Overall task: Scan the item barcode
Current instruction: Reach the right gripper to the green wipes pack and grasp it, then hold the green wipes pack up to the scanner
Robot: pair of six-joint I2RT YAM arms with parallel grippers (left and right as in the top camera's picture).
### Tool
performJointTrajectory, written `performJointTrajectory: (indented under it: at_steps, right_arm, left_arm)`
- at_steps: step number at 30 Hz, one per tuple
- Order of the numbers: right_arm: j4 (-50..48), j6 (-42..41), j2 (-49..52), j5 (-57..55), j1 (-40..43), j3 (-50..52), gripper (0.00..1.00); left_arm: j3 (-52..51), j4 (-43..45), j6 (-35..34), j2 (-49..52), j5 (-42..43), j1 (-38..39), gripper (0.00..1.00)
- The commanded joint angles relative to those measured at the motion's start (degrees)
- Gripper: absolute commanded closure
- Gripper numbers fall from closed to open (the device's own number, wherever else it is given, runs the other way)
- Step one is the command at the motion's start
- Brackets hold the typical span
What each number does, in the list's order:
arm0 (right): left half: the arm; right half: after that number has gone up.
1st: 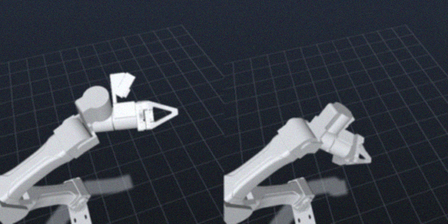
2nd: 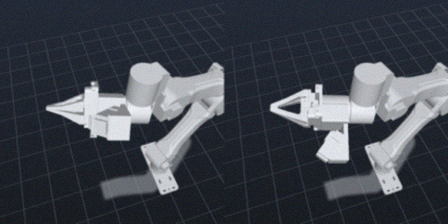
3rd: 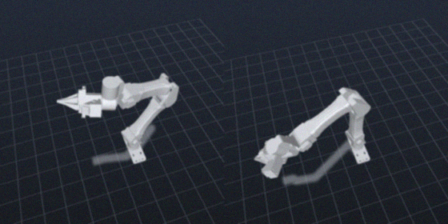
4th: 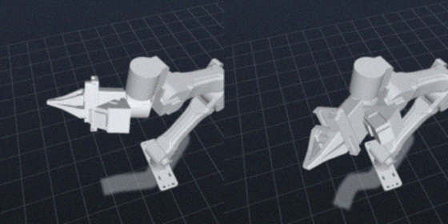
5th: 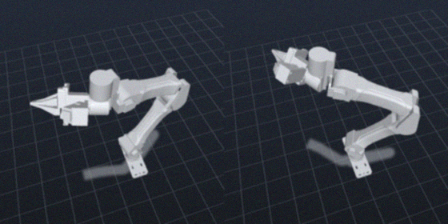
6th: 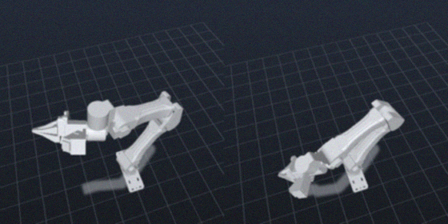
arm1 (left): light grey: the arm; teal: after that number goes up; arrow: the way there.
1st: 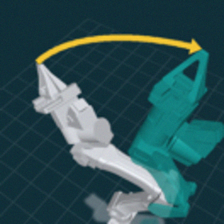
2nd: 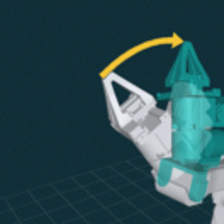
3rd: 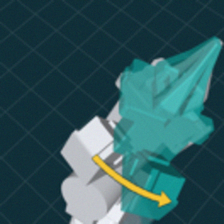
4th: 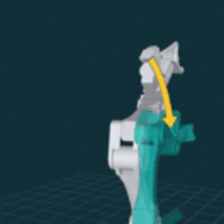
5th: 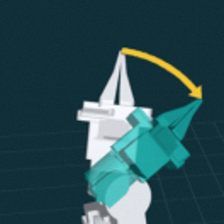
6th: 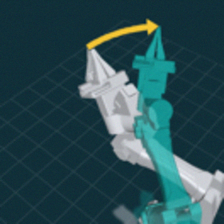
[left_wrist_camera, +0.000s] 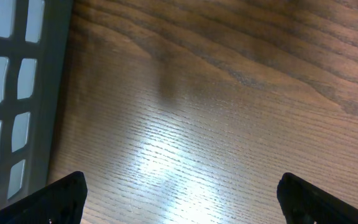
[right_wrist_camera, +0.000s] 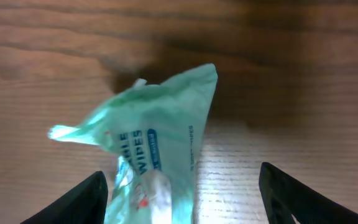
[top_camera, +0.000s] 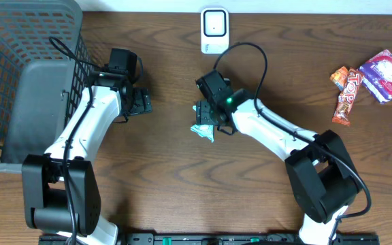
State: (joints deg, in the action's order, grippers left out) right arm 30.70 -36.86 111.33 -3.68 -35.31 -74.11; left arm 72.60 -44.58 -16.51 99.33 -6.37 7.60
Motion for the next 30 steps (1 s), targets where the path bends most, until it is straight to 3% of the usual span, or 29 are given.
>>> performJointTrajectory:
  at_steps: [1, 13, 14, 15, 16, 20, 25, 30]
  right_arm:
    - [-3.32, -1.88, -0.57, -0.22, -0.42, 3.39, 0.27]
    - [-7.08, -1.18, 0.09, -0.24, -0.42, 6.54, 0.57]
    - [-7.15, -1.18, 0.33, -0.22, -0.42, 6.54, 0.66]
    - [-7.19, -1.16, 0.70, -0.24, -0.42, 6.54, 0.87]
    - [-7.45, -0.59, 0.76, -0.24, -0.42, 6.54, 0.99]
    - [-9.60, 6.08, 0.52, -0.37, -0.07, 4.96, 0.99]
    - [-8.87, 12.31, 0.31, -5.97, 3.02, -6.91, 0.99]
    - [-20.79, 16.41, 0.33, -13.33, 5.51, -11.13, 0.99]
  left_arm:
    - [0.02, -0.11, -0.33, -0.11, -0.55, -0.13, 0.02]
    - [0.02, -0.13, -0.31, -0.11, -0.52, -0.13, 0.02]
    - [0.02, -0.11, -0.33, -0.11, -0.52, -0.13, 0.02]
    - [0.02, -0.11, -0.33, -0.11, -0.55, -0.13, 0.03]
    - [0.02, -0.11, -0.31, -0.11, -0.55, -0.13, 0.02]
    - [0.02, -0.13, -0.33, -0.11, -0.55, -0.13, 0.02]
    - [0.02, -0.11, -0.31, -0.11, -0.52, -0.13, 0.02]
    - [0.02, -0.11, -0.33, -0.11, -0.55, -0.13, 0.02]
